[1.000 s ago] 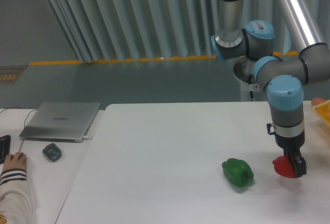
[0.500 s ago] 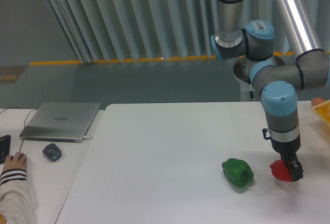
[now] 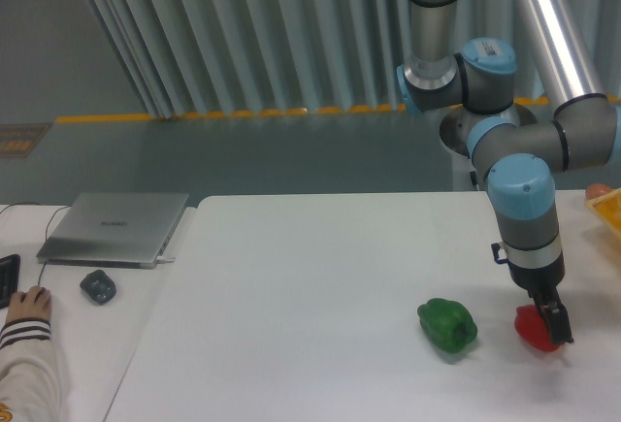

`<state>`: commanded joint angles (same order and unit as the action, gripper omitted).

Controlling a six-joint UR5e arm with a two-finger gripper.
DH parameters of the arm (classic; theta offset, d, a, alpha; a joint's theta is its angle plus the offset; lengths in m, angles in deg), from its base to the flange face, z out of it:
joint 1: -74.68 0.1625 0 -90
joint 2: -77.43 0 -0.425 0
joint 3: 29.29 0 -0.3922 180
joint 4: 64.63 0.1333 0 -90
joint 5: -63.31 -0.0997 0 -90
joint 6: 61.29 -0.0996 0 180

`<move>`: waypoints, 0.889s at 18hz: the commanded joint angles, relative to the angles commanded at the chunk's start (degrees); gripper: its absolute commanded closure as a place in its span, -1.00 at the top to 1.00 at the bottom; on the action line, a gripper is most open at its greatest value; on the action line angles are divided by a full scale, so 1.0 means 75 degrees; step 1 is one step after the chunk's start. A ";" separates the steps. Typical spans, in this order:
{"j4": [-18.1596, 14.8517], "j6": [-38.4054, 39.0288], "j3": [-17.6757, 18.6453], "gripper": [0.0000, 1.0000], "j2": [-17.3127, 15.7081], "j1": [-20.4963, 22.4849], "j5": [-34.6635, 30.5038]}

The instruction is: Place the red pepper on the table

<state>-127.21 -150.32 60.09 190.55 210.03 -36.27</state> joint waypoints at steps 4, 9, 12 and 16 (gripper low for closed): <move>-0.0070 0.0023 0.0059 1.00 -0.0433 0.0152 -0.0222; -0.0408 0.0047 -0.0221 1.00 -0.0668 0.0585 0.0011; -0.1566 -0.0035 -0.0830 1.00 -0.0716 0.0960 0.0304; -0.2331 -0.0936 -0.1242 1.00 -0.0902 0.1370 0.0607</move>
<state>-144.69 -157.34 50.78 183.78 220.30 -31.71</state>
